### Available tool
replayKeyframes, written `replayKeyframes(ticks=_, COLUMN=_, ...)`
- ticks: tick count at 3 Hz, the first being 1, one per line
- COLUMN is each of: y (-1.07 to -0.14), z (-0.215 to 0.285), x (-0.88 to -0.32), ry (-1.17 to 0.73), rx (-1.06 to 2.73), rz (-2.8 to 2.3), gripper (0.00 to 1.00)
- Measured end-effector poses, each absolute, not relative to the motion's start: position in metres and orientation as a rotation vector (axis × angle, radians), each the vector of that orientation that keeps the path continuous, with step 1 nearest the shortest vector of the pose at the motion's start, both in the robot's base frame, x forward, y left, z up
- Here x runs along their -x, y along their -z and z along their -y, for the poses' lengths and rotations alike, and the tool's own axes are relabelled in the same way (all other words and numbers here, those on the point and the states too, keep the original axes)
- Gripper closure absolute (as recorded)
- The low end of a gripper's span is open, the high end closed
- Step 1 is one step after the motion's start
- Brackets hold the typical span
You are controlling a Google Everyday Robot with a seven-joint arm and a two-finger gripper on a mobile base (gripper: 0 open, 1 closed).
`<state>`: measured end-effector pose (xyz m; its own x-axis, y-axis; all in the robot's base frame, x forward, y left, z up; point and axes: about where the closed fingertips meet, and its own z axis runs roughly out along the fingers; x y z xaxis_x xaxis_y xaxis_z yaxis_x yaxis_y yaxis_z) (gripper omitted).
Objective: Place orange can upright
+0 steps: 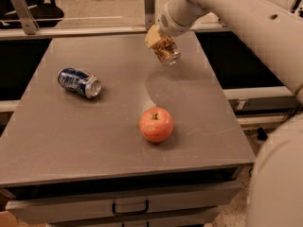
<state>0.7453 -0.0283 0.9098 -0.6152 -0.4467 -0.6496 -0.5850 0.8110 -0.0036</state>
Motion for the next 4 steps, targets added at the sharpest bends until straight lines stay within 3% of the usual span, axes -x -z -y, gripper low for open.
replayKeyframes(ticks=3, y=-0.962, z=0.057, x=-0.730, ry=-0.803, rx=0.754, rz=-1.767, gripper=1.00)
replayKeyframes(ticks=4, y=-0.957, z=0.055, x=-0.711, ry=-0.873, rx=0.831, rz=-1.622, gripper=1.00)
